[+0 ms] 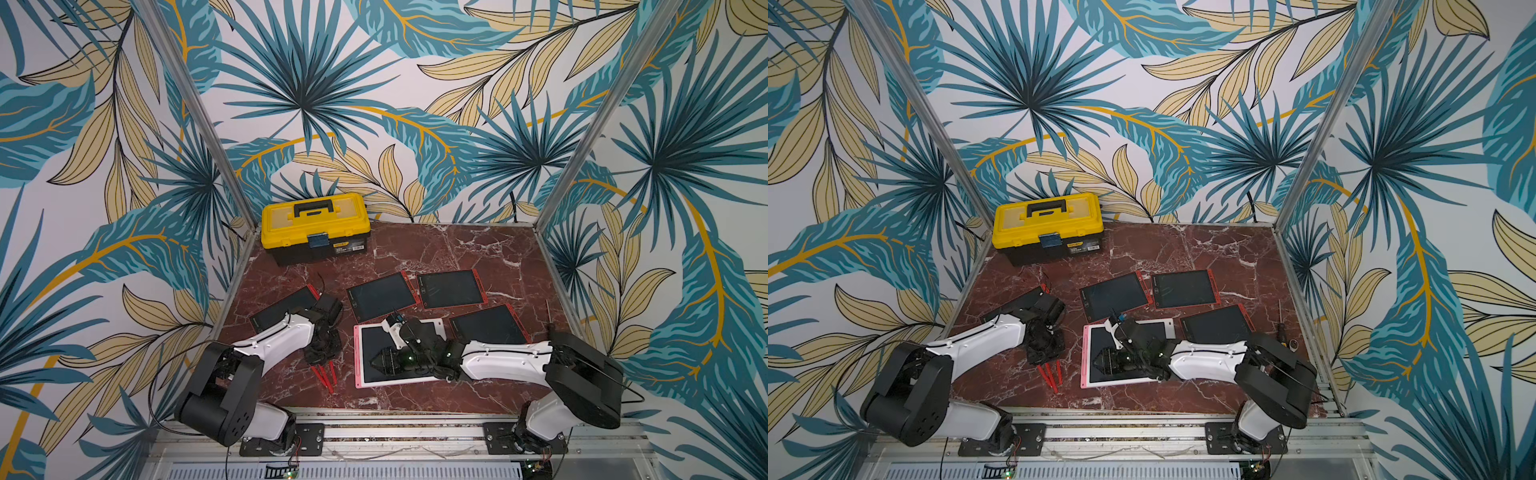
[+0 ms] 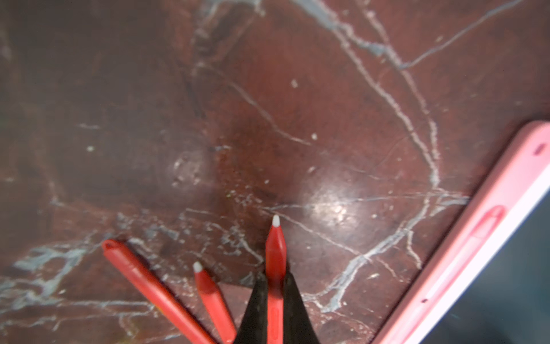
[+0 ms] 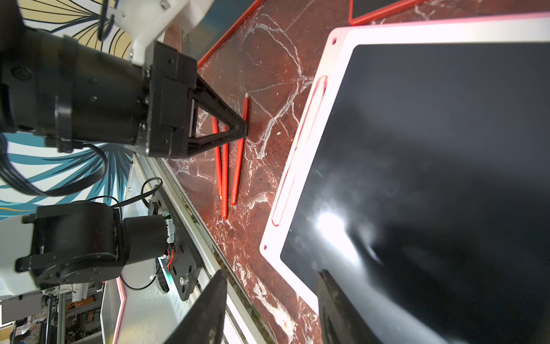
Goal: Place the stylus back onto the writing tablet
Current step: Move the stylus to the center of the board, then pick up the stylus from the center of the board.
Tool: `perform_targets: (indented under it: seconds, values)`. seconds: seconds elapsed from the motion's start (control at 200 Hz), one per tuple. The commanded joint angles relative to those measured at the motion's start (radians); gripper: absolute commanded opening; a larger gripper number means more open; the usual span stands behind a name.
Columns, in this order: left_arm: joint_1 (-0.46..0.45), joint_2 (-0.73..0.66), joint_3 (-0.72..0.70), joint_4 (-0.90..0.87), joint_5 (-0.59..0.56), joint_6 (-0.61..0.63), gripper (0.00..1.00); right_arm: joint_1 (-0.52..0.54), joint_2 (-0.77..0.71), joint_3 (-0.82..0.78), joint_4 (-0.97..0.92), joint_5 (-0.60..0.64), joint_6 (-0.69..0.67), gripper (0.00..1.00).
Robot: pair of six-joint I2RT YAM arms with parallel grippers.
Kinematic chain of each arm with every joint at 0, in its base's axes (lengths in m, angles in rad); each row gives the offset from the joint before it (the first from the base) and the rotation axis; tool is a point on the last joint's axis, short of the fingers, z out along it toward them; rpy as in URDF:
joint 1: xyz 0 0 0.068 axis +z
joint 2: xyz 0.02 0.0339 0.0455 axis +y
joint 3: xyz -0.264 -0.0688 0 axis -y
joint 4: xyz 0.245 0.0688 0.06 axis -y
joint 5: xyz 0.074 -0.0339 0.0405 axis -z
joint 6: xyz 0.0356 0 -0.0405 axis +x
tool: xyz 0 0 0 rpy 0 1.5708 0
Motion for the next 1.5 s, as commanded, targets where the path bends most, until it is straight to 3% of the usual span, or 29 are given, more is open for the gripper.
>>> perform_targets:
  seconds: [0.0,0.365,0.636,1.131,1.492]
  values:
    - [0.005,-0.013,-0.044,0.065,0.049,-0.027,0.10,-0.003,0.003,-0.015,0.033,0.021,0.037,0.49]
    - [0.006,-0.044,-0.046,0.093,0.102,-0.063,0.09,-0.001,0.140,0.076,0.127,-0.007,0.106,0.48]
    - [0.007,-0.018,-0.057,0.110,0.100,-0.061,0.09,0.014,0.218,0.198,0.030,0.014,0.075,0.43]
    - [0.006,-0.005,-0.134,0.114,0.062,-0.053,0.09,0.023,0.213,0.204,-0.034,0.057,0.070,0.42]
    - [0.005,0.045,-0.112,0.108,0.057,-0.037,0.11,0.023,0.155,0.165,-0.050,0.094,0.065,0.42]
